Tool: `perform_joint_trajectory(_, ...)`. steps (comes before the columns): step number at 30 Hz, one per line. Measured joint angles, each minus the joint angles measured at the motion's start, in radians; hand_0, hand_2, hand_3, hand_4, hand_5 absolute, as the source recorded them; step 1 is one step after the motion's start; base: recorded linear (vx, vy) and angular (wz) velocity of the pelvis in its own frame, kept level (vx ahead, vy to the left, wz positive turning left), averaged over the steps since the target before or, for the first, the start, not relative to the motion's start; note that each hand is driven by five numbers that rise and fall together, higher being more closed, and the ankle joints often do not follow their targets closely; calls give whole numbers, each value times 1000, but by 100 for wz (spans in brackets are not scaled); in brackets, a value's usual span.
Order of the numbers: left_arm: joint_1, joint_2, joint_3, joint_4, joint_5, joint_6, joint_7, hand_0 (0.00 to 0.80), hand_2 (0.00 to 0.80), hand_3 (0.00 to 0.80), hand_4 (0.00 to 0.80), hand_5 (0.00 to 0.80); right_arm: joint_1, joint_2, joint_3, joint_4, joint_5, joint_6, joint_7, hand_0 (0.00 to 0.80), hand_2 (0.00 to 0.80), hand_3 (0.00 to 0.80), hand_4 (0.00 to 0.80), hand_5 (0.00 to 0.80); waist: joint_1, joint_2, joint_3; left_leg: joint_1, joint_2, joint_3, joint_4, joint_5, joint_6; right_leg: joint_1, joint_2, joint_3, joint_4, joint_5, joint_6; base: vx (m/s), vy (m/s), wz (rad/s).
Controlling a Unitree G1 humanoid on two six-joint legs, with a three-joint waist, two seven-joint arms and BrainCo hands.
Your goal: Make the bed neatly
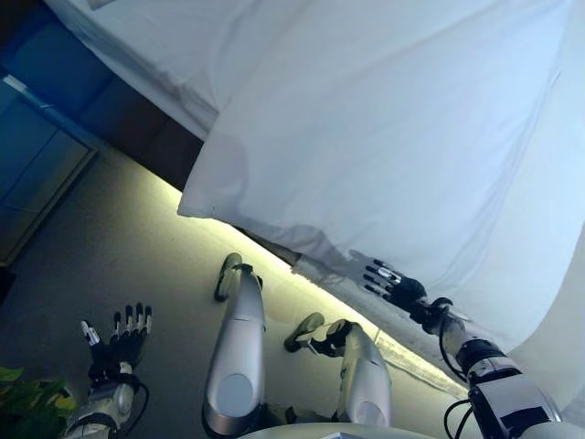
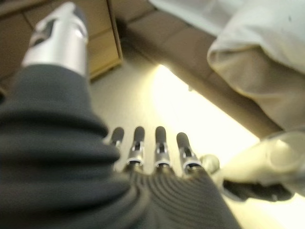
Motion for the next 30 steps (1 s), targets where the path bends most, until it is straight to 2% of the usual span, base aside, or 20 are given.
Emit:
perform_joint_trajectory(3, 41, 0, 55, 29, 15, 3, -3, 0, 0, 0, 0, 0, 25, 5, -27, 3, 1, -1, 0, 0, 0, 0, 0, 0, -1, -1, -4, 44, -3, 13, -25, 3, -1, 40, -1, 0, -27, 5, 9, 83, -102, 2)
perform_joint_trajectory(6, 81, -3, 88, 50, 110, -28, 0, 0, 0, 0, 0, 0, 56, 9, -57, 35, -1, -5, 2, 0, 0, 0, 0, 0, -2, 2, -16, 115, -5, 34, -74, 10, -2, 102, 0, 1, -78, 18, 24, 103, -68, 1)
perform_joint_trajectory(7, 84, -3, 94, 64, 163, -69, 18, 0, 0, 0, 0, 0, 71, 9, -59, 41, -2, -5, 4, 0, 0, 0, 0, 0, -2, 7, -25, 137, -6, 38, -89, 11, -1, 126, 5, 1, -99, 23, 29, 148, -30, -1)
perform_joint_trajectory(9, 85, -2, 91, 77, 411, -227, 151, 0, 0, 0, 0, 0, 109, 10, -72, 49, -24, -5, 17, 0, 0, 0, 0, 0, -7, 18, -65, 191, -5, 58, -130, 13, 2, 173, 7, 5, -148, 41, 41, 141, -29, -7)
perform_joint_trajectory(10, 85, 2, 60, 85, 564, -314, 243, 0, 0, 0, 0, 0, 131, 10, -73, 51, -39, -5, 18, 0, 0, 0, 0, 0, -16, 29, -97, 221, -5, 67, -156, 15, 4, 202, 15, 7, -185, 53, 47, 67, 20, -10)
perform_joint_trajectory(11, 88, 2, 41, 87, 636, -358, 290, 0, 0, 0, 0, 0, 147, 10, -72, 52, -45, -4, 18, 0, 0, 0, 0, 0, -19, 38, -122, 233, -2, 72, -171, 20, 2, 216, 24, 9, -214, 66, 52, 66, 35, -12)
perform_joint_trajectory(13, 92, 2, -48, 63, 836, -444, 421, 0, 0, 0, 0, 0, 181, 14, -69, 30, -73, 2, 16, 0, 0, 0, 0, 0, -39, 52, -151, 297, 5, 107, -233, 40, 8, 264, 40, 25, -292, 101, 61, 105, -1, -23)
perform_joint_trajectory(14, 107, -4, -150, 22, 992, -500, 509, 0, 0, 0, 0, 0, 209, 14, -63, 21, -94, 9, 13, 0, 0, 0, 0, 0, -56, 63, -175, 344, 7, 125, -283, 54, 13, 302, 55, 37, -357, 133, 67, 158, -12, -33)
perform_joint_trajectory(16, 126, -20, -267, -48, 1166, -543, 604, 0, 0, 0, 0, 0, 260, 14, -50, 9, -123, 22, 4, 0, 0, 0, 0, 0, -81, 75, -223, 407, 6, 159, -361, 78, 20, 347, 71, 56, -457, 180, 71, 148, -1, -33)
perform_joint_trajectory(19, 130, -39, -357, -98, 1290, -547, 669, 0, 0, 0, 0, 0, 318, 25, -49, 11, -151, 37, -7, 0, 0, 0, 0, 0, -117, 80, -290, 491, -1, 200, -479, 118, 27, 415, 91, 77, -595, 247, 79, 175, -2, -29)
perform_joint_trajectory(24, 111, -39, -485, -99, 1461, -524, 674, 0, 0, 0, 0, 0, 395, 40, -46, 60, -181, 42, -12, 0, 0, 0, 0, 0, -208, 83, -391, 608, -1, 270, -658, 182, 23, 482, 124, 118, -780, 341, 83, 123, -30, -36)
perform_joint_trajectory(28, 91, -61, -586, -95, 1545, -504, 664, 0, 0, 0, 0, 0, 404, 58, -45, 138, -179, 38, -33, 0, 0, 0, 0, 0, -255, 111, -433, 696, 1, 307, -808, 245, 13, 520, 151, 145, -887, 397, 84, 90, -25, -30)
perform_joint_trajectory(30, 85, -92, -646, -92, 1578, -486, 645, 0, 0, 0, 0, 0, 416, 75, -46, 170, -176, 28, -55, 0, 0, 0, 0, 0, -255, 131, -454, 722, 0, 318, -849, 262, 9, 539, 161, 158, -936, 422, 84, 61, -51, -24)
